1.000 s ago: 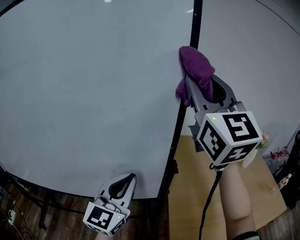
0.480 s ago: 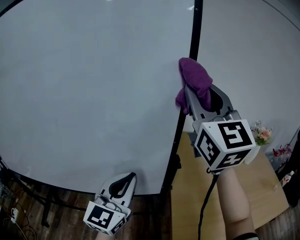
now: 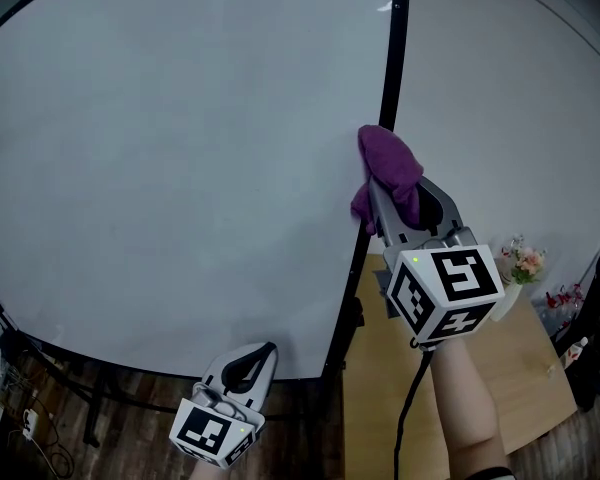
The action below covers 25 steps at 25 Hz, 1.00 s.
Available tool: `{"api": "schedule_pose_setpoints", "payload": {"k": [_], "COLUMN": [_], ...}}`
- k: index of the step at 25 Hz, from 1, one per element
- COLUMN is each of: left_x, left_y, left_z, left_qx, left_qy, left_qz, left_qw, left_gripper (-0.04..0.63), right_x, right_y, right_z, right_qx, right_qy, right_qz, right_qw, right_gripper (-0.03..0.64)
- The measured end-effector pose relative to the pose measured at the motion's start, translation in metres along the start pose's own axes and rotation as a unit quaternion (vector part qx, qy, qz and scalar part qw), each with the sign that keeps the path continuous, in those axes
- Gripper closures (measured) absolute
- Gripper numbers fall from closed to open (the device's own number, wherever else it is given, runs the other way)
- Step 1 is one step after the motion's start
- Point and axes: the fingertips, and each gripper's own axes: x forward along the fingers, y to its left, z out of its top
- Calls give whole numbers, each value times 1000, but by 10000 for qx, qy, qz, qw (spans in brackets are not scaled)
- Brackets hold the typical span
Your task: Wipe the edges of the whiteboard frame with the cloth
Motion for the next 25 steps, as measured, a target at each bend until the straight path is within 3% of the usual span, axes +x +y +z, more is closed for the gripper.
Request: {"api": "schedule_pose_setpoints", "payload": {"k": [14,25], "left_x": [-2,-10], "left_y": [-16,-32], "left_z": [3,-3], "left_qx": [175,37], "left_qy": [24,152], "left_qz": [-299,-767], "left_qw": [9994,9969], "left_gripper": [578,578], "right_x": [-5,-7], "right_y": [2,2], "right_z": [-12,-16], "right_qx": [31,32], "right_qy": [130,173], "right_qz": [-153,-396], "right_qw": [9998,9991], "right_gripper": [517,517]}}
